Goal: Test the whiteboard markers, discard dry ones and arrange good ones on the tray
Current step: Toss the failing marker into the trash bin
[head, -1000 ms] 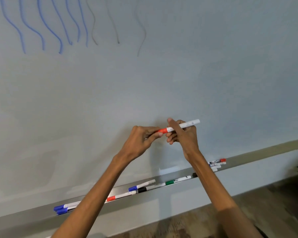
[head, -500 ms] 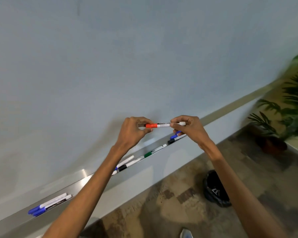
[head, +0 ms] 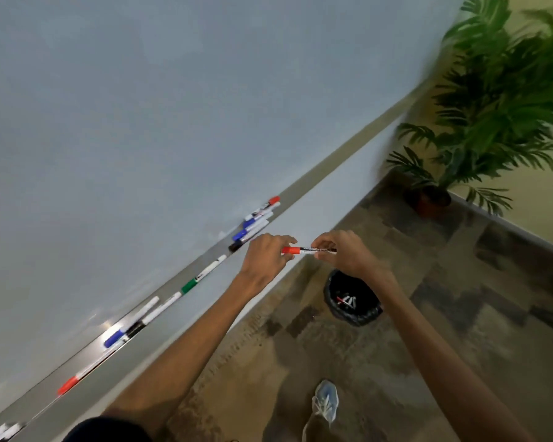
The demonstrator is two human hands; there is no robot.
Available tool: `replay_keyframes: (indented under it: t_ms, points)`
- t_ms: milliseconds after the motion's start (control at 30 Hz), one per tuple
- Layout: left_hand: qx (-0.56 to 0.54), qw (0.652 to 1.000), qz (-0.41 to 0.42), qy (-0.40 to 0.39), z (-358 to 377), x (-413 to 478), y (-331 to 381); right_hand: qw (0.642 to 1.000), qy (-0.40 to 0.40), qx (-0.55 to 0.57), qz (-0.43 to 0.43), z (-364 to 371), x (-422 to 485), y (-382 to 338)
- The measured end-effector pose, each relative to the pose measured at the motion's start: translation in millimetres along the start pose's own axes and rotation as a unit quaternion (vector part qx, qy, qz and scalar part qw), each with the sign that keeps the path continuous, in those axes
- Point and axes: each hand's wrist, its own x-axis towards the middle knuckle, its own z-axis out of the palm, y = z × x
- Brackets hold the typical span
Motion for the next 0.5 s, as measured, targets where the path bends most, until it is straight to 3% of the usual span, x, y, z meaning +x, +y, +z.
replay_keyframes:
  t_ms: [200,500]
  points:
    - [0.122,0.986,0.099,-0.054,100,59,50,0.994,0.018,-0.013,0.105,-4,-2,97]
    - [0.172,0.970,0.120,-0.122,240,129,72,0.983,0.018,-0.005,0.182,-4,21,223]
